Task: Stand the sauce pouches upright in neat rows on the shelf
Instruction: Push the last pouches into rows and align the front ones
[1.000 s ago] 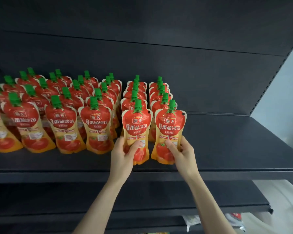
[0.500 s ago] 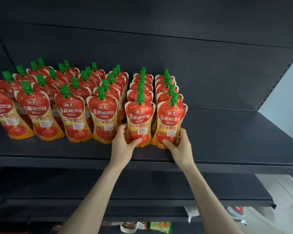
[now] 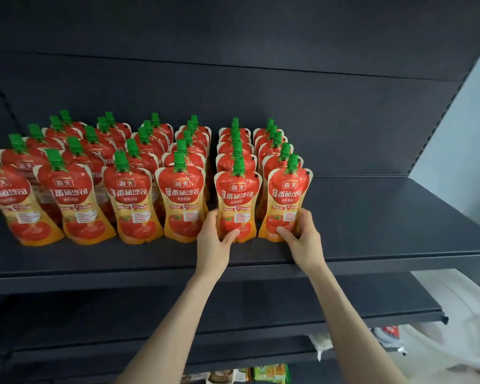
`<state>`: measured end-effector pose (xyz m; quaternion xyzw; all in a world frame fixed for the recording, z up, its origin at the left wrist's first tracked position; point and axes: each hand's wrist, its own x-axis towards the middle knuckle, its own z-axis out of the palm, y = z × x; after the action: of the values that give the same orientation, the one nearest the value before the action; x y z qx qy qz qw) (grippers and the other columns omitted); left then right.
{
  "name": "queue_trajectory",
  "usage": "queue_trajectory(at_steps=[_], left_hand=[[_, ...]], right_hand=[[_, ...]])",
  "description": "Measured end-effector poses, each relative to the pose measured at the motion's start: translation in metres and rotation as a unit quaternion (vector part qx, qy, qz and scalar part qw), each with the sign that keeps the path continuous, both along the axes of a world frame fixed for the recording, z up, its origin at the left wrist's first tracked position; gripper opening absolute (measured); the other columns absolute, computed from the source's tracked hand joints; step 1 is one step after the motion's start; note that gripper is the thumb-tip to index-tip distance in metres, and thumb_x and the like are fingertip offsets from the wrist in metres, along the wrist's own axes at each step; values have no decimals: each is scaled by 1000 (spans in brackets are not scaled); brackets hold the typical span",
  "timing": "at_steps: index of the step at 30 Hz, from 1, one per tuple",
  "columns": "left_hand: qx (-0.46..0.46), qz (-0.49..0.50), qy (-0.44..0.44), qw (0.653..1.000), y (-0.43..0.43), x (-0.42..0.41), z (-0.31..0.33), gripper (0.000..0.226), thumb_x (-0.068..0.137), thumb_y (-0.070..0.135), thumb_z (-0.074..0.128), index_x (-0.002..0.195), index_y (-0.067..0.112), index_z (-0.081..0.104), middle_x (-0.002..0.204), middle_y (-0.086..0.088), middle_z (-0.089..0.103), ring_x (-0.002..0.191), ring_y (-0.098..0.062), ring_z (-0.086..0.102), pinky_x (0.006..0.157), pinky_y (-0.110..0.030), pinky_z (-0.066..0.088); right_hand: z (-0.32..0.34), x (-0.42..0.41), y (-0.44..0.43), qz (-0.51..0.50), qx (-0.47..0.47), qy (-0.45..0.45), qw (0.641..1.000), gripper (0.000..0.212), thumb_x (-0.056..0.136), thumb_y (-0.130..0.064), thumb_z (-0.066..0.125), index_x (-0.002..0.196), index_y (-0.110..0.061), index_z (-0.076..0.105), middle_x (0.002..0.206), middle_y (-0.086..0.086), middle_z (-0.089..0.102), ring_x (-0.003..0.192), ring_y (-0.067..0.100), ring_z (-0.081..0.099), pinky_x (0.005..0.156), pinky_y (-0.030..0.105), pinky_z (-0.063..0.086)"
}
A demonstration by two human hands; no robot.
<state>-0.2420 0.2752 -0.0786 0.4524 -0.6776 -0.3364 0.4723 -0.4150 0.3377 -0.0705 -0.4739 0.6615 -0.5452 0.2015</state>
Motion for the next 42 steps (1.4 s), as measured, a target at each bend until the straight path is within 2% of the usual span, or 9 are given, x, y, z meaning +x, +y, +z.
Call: queue_trajectory(at_steps=[4,12,18,20,24,33,42], left_hand=[[-9,16,-9,1000,0,-1,-3,50,82,24,68,125,11,46,125,-4,56,118,-16,52,91,-23,42],[-20,37,-32,999,3,-3,-3,53,82,25,68,128,9,46,128,-7,55,121,-19,50,97,-29,41],[-15,32,-47,998,1,-4,-4,53,83,27,67,128,10,45,127,-6,55,121,-19,50,95,-26,40],[-13,33,-52,998,1,-4,-5,53,83,28,66,128,10,45,128,-6,54,121,-19,50,95,-27,40],[-9,30,-59,998,-1,-4,-6,53,83,28,66,128,9,45,127,-6,54,121,-20,51,97,-31,42],[-11,26,-65,997,-3,-5,-8,53,85,28,64,129,10,44,127,-6,54,120,-19,50,96,-29,42],[-8,44,-50,998,1,-3,-8,59,81,32,68,130,12,45,128,-5,54,121,-19,51,98,-34,43]], right_hand=[[0,-1,0,7,4,2,1000,44,88,-14,62,127,-13,40,113,-9,56,103,5,55,70,3,44],[-1,-8,5,24,1,-1,1000,40,88,-13,62,123,-12,42,112,-7,58,96,0,55,70,-1,44],[-2,-9,4,24,7,-3,1000,43,89,-15,61,126,-14,40,115,-7,57,104,6,54,73,6,44],[-2,-8,4,23,7,-2,1000,44,89,-15,61,127,-14,40,117,-6,56,106,6,53,78,8,42],[-3,-7,3,19,12,0,1000,45,89,-16,61,128,-13,38,121,-4,56,109,8,53,89,20,43],[-3,-6,2,12,17,7,1000,44,89,-16,61,128,-14,39,125,0,57,107,7,53,88,20,43],[-3,-4,2,-2,27,10,1000,51,88,-19,63,132,-16,36,130,1,53,120,17,53,95,29,44]])
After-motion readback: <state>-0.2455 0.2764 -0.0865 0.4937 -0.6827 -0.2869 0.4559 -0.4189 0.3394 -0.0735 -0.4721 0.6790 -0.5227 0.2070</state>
